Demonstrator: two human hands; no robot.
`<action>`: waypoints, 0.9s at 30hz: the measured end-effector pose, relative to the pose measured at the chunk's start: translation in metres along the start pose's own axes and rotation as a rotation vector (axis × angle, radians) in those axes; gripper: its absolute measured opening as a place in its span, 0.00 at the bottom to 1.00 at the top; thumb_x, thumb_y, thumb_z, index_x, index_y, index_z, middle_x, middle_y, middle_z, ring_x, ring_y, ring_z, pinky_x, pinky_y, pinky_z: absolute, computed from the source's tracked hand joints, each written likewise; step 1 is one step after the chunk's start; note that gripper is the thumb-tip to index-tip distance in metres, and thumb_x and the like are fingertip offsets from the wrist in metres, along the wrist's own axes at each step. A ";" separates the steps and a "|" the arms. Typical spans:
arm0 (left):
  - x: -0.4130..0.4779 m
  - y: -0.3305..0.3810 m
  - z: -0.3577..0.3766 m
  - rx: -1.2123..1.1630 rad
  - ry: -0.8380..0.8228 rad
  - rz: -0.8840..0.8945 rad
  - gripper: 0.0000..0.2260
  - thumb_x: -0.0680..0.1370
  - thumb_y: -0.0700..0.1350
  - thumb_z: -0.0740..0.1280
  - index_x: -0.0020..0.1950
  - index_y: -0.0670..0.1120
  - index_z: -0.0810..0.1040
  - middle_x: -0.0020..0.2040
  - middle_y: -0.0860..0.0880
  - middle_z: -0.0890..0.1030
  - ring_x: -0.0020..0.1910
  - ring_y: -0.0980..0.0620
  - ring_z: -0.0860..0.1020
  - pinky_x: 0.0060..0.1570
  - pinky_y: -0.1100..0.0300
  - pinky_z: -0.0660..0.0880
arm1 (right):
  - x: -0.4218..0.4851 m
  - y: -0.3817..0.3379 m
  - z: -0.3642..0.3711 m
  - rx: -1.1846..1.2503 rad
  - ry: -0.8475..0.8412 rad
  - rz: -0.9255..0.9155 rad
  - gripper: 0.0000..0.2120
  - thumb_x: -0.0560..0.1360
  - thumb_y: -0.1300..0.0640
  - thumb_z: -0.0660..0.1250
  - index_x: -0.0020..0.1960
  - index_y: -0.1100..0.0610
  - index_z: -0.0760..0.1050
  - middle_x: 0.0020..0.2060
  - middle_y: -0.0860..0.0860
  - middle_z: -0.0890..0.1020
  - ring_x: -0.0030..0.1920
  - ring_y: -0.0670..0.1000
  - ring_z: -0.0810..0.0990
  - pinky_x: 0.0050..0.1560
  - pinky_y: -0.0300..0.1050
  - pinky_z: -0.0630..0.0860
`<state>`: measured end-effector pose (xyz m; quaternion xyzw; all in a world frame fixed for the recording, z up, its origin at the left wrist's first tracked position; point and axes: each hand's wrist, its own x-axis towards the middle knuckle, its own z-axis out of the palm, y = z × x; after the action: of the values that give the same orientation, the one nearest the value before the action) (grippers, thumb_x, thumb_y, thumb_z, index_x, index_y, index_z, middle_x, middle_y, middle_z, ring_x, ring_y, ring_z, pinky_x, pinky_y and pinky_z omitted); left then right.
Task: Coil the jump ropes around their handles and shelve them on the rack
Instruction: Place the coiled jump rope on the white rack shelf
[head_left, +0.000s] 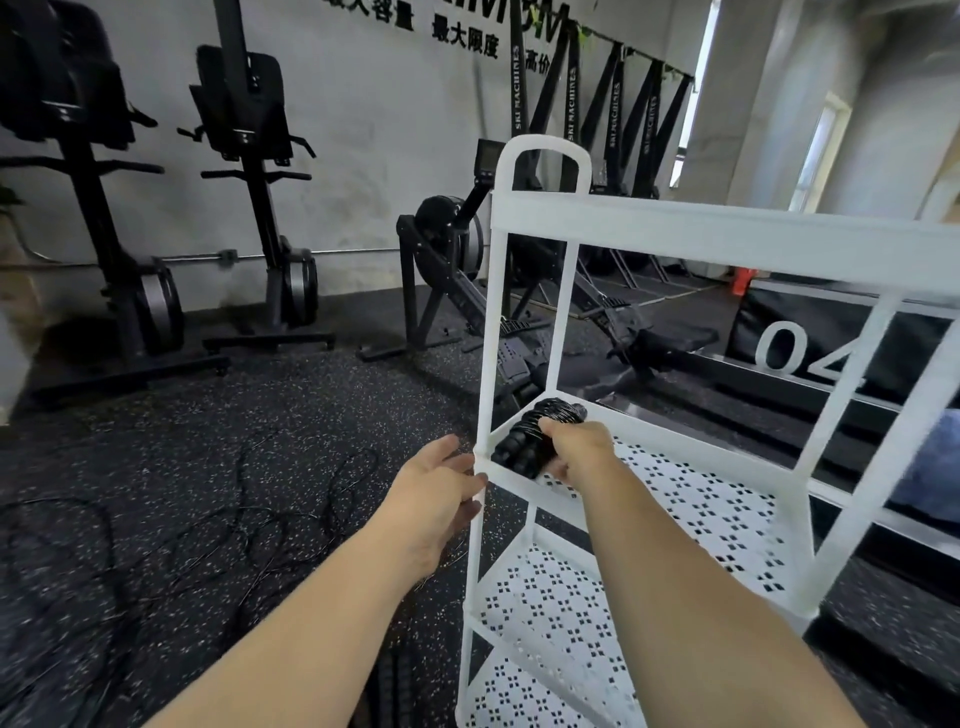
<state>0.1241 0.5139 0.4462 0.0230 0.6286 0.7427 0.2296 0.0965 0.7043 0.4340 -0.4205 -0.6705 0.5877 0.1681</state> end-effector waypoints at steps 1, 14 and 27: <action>-0.002 0.002 0.000 -0.005 0.003 0.005 0.27 0.79 0.28 0.61 0.76 0.46 0.67 0.67 0.46 0.76 0.60 0.47 0.79 0.56 0.53 0.77 | -0.003 0.000 0.000 0.007 0.006 -0.017 0.15 0.72 0.52 0.72 0.48 0.61 0.72 0.35 0.56 0.76 0.26 0.53 0.73 0.29 0.46 0.72; -0.069 0.028 -0.060 -0.017 0.162 0.095 0.29 0.79 0.25 0.58 0.78 0.44 0.63 0.67 0.43 0.74 0.56 0.46 0.79 0.61 0.50 0.74 | -0.096 -0.011 0.043 0.016 -0.183 -0.163 0.06 0.72 0.59 0.68 0.42 0.63 0.73 0.31 0.55 0.76 0.27 0.53 0.73 0.29 0.43 0.71; -0.158 0.031 -0.236 -0.051 0.507 0.130 0.26 0.81 0.28 0.57 0.77 0.47 0.63 0.71 0.44 0.73 0.56 0.49 0.80 0.45 0.58 0.76 | -0.269 0.029 0.196 -0.221 -0.828 -0.193 0.04 0.77 0.59 0.66 0.48 0.60 0.75 0.32 0.54 0.77 0.26 0.50 0.73 0.23 0.37 0.67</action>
<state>0.1795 0.2346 0.4660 -0.1295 0.6442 0.7537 0.0171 0.1244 0.3713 0.4302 -0.1006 -0.7764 0.6130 -0.1066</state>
